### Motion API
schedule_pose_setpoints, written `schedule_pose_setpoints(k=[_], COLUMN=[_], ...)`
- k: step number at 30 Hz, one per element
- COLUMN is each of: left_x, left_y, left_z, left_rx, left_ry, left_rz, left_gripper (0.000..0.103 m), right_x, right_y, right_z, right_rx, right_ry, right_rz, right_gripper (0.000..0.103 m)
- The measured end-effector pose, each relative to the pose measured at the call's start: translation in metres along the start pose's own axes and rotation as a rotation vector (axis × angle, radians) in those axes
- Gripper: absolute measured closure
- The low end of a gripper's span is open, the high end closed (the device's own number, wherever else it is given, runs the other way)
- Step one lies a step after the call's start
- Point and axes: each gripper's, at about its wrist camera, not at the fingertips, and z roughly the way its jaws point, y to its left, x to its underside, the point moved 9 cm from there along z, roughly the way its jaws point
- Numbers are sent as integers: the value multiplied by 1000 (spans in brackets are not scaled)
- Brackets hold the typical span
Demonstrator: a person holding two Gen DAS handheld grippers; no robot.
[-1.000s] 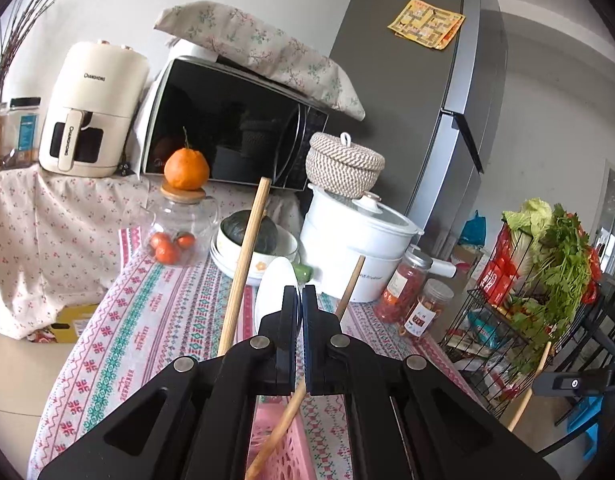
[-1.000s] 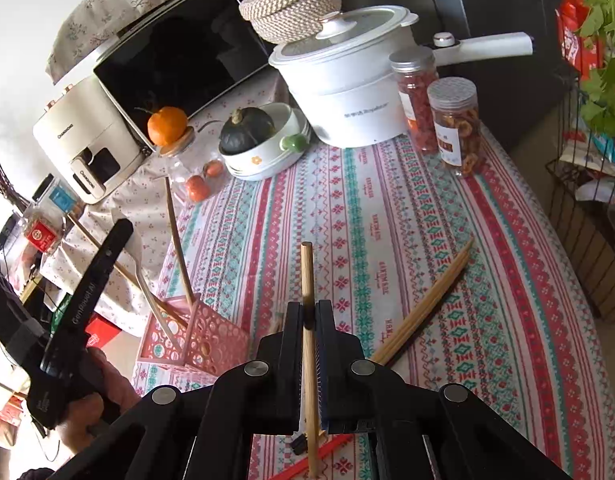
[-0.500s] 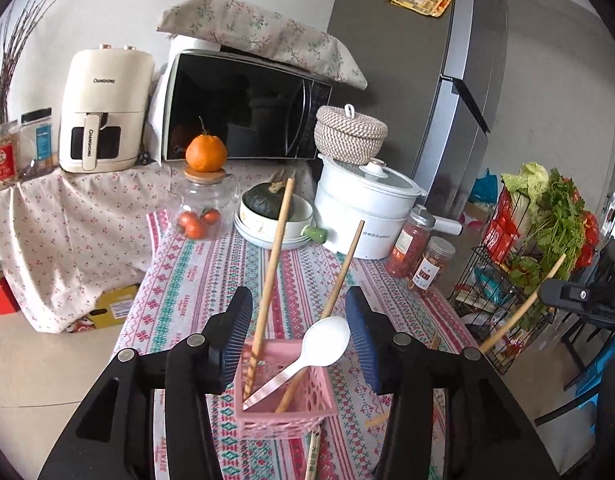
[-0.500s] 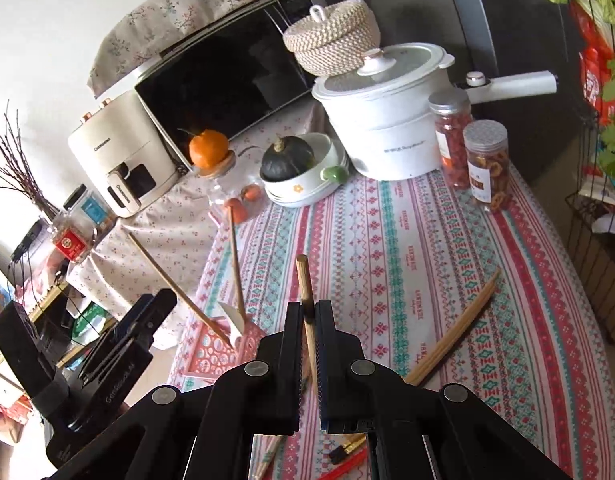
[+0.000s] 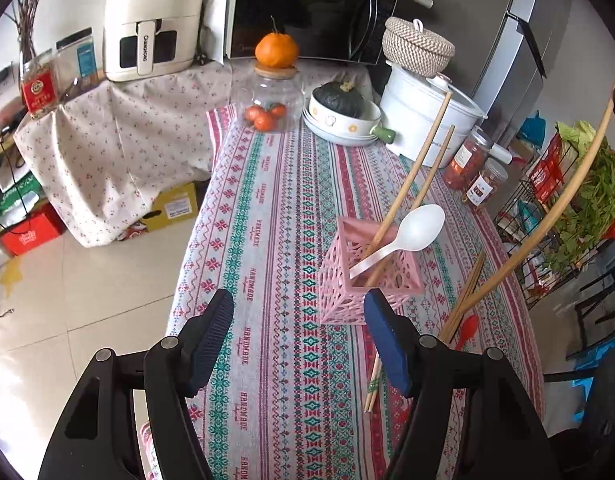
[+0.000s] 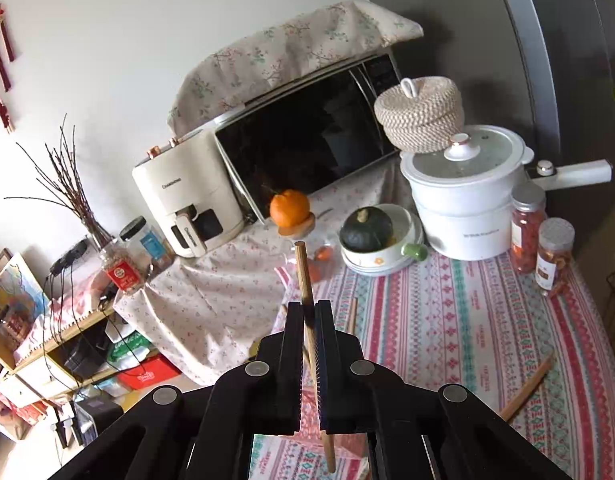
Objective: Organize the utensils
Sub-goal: 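Lower the chopstick into the pink basket and open the right tool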
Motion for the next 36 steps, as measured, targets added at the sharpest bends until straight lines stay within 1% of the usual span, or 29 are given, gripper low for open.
schedule_pose_setpoints(k=[4, 8, 12, 15, 20, 25, 30, 32, 34, 36], left_x=[1, 1, 0, -2, -5, -6, -5, -4, -4, -3], left_y=[-1, 0, 2, 5, 13, 13, 13, 12, 9, 7], left_z=[-1, 0, -1, -3, -4, -7, -7, -7, -6, -5], left_rx=[13, 12, 28, 40, 38, 43, 43, 43, 47, 48], left_ry=[27, 46, 63, 61, 59, 52, 53, 52, 53, 58], left_rz=[-2, -11, -35, -50, -86, -87, -84, -78, -70, -64], left_gripper=[33, 33, 33, 33, 33, 33, 33, 33, 33, 33], right_x=[-5, 0, 16, 29, 47, 53, 53, 53, 53, 55], right_y=[10, 17, 18, 19, 19, 19, 16, 14, 10, 3], right_z=[12, 35, 66, 86, 108, 119, 114, 107, 100, 92], right_rx=[-1, 0, 1, 6, 20, 30, 33, 33, 38, 46], right_ry=[-11, -3, 32, 61, 113, 141, 152, 148, 143, 148], right_rz=[-3, -15, -3, -4, 2, 7, 14, 14, 8, 5], right_gripper=[99, 99, 99, 99, 99, 96, 89, 73, 67, 65])
